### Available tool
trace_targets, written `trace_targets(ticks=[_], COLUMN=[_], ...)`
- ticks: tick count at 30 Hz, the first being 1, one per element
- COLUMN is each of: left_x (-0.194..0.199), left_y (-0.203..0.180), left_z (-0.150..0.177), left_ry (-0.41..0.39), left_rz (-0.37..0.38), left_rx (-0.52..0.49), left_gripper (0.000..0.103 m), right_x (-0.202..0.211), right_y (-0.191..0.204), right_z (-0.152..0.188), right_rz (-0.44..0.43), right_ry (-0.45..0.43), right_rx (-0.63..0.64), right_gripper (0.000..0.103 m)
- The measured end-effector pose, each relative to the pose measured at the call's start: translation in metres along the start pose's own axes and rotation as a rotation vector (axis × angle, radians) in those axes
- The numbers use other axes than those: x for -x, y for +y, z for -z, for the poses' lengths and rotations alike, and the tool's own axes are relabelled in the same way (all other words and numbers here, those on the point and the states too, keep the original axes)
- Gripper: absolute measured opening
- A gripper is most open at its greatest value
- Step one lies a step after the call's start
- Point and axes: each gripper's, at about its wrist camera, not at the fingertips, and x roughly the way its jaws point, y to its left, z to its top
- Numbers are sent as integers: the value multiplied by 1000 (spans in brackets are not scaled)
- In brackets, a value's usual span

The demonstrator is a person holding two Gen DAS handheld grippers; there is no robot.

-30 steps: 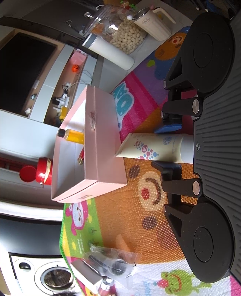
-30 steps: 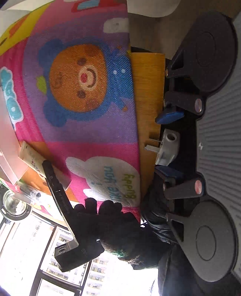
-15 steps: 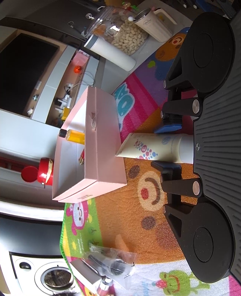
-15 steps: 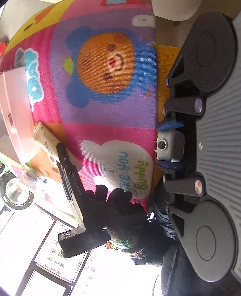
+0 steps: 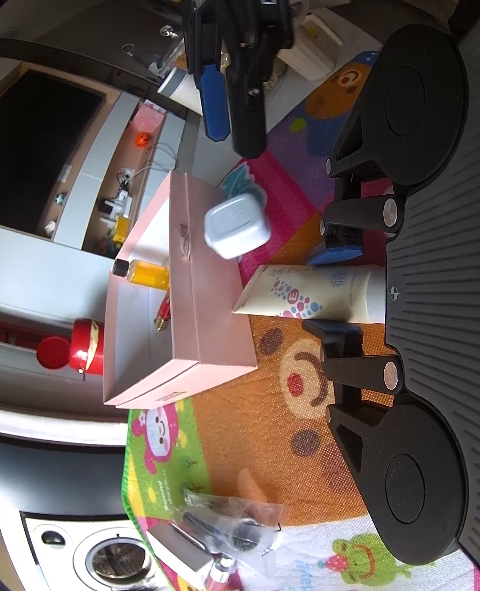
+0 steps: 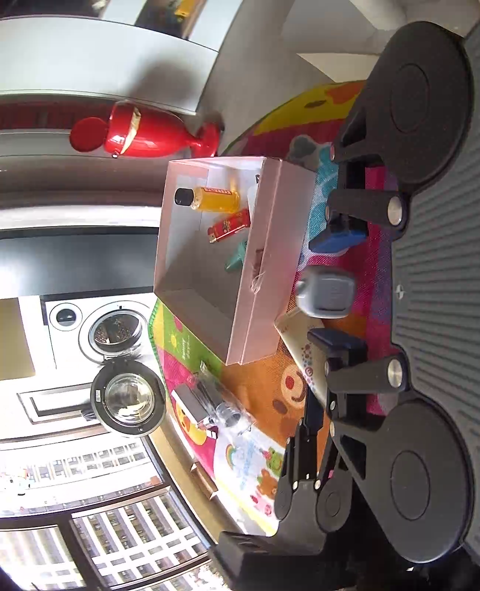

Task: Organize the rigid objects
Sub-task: 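Carry the cream tube and white plug over the pink box and open both grippers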

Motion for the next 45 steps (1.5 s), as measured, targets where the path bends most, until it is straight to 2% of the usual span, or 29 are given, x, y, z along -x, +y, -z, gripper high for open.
trace_targets(ticks=[1,6,12,17,18,20,21,23,25,28,30,32,35,38,42,45], left_x=[-3,-11,4,13,13,13,13,13,14,17,23,32,50,71,84,69], left_y=[-1,-5,-6,-6,-7,-6,-5,-4,-3,-2,-2,-2,-5,0,7,13], left_z=[-2,-8,2,8,8,8,8,8,9,13,18,23,21,-8,-81,-135], left_ry=[-1,8,33,48,51,51,50,47,41,20,8,-9,-54,-141,-282,-309], left_rz=[-5,-31,-67,-89,-92,-94,-94,-88,-79,-71,-30,37,60,106,98,92], left_rx=[-3,-26,-55,-45,-44,-45,-44,-36,-44,-42,-38,-28,-40,-13,-36,-59], left_gripper=[37,32,28,28,29,29,29,28,28,28,26,25,24,24,23,23], right_x=[-3,-20,-38,-68,-75,-85,-89,-88,-81,-62,-46,-31,-4,18,35,27], right_y=[3,10,-3,4,6,11,13,17,19,22,24,25,17,5,-8,-16], right_z=[5,31,14,0,-2,-5,-7,-7,-5,0,6,11,12,-1,-40,-73], right_rz=[14,93,9,-4,-3,-8,-14,-4,-11,-23,-28,-27,-28,-18,47,79], right_ry=[-3,10,-13,-9,-3,16,34,35,28,28,29,31,5,-53,-182,-239], right_rx=[14,64,-82,-100,-95,-84,-77,-59,-41,-4,23,35,10,-26,-14,-16], right_gripper=[71,71,71,71,70,55,44,40,31,23,20,20,20,20,20,20])
